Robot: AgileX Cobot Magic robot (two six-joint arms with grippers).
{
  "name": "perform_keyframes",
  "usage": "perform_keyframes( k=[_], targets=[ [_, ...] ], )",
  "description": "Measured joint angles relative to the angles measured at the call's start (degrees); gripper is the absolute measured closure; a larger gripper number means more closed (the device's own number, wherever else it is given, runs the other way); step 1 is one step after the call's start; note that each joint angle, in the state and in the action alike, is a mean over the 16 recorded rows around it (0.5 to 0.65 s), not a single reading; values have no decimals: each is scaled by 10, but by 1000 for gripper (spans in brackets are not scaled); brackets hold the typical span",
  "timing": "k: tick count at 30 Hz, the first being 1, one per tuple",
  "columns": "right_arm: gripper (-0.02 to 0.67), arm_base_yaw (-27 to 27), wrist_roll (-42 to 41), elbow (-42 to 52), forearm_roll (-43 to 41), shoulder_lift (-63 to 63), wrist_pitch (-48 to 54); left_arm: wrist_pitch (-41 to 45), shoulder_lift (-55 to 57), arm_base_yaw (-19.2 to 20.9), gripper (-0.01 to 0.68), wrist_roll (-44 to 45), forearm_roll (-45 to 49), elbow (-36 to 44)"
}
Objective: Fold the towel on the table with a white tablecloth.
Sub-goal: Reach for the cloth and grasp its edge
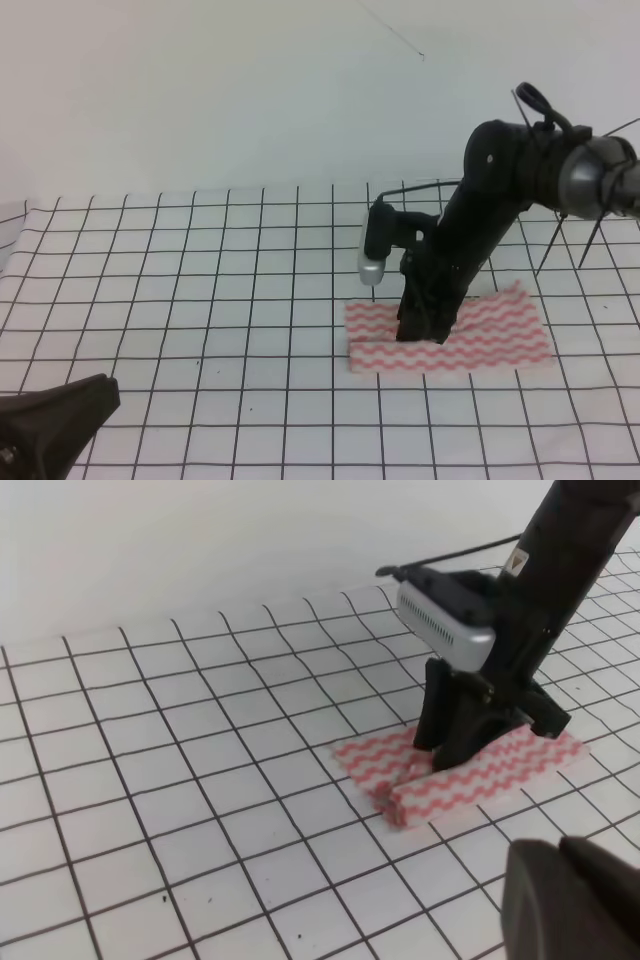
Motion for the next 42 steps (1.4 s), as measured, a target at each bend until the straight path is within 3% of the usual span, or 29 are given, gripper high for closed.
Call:
perform_keyframes(
  k=[19, 42],
  targets=[
    [634, 2, 0, -15, -2, 11, 5, 1, 0, 0, 674, 0, 1, 0],
    [649, 2, 0, -17, -20, 11, -79, 2, 0, 0, 674, 0, 1, 0]
  ],
)
